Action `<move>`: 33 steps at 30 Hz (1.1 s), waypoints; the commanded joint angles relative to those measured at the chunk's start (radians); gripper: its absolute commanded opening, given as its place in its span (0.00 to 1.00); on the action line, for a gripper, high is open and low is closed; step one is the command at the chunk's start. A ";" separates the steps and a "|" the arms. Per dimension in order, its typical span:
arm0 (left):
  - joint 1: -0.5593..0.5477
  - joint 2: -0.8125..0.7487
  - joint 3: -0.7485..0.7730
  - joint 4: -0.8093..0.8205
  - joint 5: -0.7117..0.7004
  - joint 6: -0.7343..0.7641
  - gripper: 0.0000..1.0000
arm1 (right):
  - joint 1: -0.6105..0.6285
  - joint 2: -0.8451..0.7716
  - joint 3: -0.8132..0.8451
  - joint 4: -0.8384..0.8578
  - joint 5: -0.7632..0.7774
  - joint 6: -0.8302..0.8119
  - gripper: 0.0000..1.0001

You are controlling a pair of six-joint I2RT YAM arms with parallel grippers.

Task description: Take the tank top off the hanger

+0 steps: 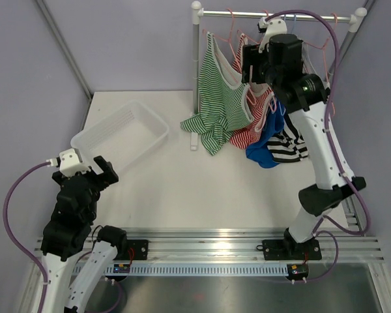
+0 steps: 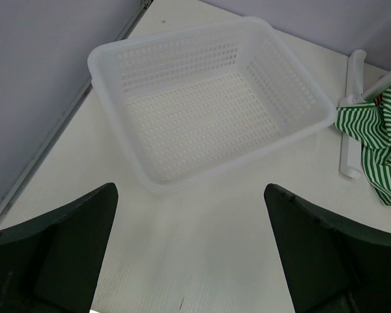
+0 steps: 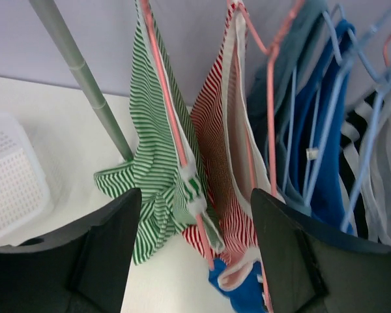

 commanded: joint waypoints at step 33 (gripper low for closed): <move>-0.004 -0.011 -0.014 0.071 0.054 -0.002 0.99 | -0.043 0.396 0.367 0.078 -0.228 -0.161 0.33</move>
